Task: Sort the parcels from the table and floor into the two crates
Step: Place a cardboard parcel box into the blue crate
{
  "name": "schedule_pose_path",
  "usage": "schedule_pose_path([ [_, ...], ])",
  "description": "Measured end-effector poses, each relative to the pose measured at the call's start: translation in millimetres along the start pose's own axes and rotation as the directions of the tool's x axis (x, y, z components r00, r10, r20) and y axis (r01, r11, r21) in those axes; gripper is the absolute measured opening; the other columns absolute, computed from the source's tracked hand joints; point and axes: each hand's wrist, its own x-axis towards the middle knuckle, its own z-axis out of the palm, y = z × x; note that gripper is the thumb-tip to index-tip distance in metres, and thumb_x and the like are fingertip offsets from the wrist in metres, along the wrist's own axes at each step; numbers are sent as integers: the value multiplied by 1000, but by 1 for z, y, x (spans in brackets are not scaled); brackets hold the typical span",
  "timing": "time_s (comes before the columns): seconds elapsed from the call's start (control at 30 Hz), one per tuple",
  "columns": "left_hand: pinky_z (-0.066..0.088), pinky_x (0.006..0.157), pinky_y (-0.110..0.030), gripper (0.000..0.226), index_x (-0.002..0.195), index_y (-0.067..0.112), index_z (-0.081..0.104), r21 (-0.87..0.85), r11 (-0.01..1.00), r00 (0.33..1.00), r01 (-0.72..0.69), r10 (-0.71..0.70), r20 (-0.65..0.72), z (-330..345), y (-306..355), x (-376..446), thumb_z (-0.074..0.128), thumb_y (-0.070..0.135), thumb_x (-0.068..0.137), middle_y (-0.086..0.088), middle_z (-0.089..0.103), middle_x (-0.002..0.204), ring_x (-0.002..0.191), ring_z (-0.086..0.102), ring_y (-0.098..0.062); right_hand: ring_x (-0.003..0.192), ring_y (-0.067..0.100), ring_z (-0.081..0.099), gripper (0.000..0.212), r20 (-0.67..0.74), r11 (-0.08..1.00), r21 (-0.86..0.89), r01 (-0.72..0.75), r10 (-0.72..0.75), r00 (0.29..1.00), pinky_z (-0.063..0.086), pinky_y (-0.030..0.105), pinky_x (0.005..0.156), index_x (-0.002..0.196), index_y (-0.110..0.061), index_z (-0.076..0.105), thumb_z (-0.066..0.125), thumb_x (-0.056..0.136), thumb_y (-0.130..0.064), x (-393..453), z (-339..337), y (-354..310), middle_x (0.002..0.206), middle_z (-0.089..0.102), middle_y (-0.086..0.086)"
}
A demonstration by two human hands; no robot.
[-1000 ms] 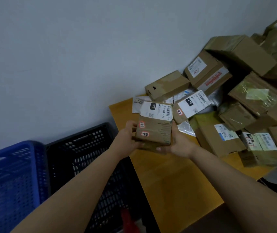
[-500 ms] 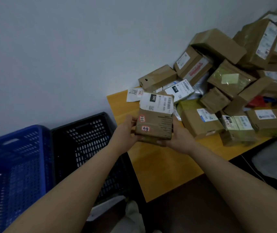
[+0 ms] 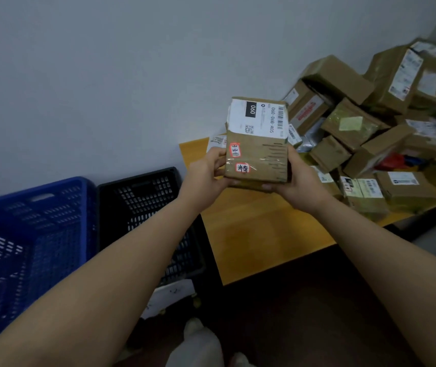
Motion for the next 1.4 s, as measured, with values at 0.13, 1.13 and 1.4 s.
schedule_pose_path([
  [0.13,57,85,-30,58,126,15,50,131,990,999,42,-40,-17,-20,-5,-20,79,6,77,0,63,127,102,65,-8,117,6,51,98,50,1000,-18,-4,5,999,46,26,96,147,-23,28,86,69,-18,-4,19,-19,125,53,-17],
  [1.13,47,72,-32,62,128,10,36,364,774,855,518,-478,-200,-441,-268,-282,73,17,79,-1,56,102,88,57,-17,106,12,54,92,588,994,-76,77,-17,809,49,32,89,147,-12,16,77,79,-20,3,535,-271,129,53,2],
  [1.4,50,82,-37,63,127,14,39,324,710,780,626,-584,-226,-462,-318,-286,76,24,77,-4,56,112,97,57,-18,108,14,55,99,726,991,-121,60,47,686,46,29,92,150,-19,8,78,79,-20,41,594,-259,119,53,-8],
])
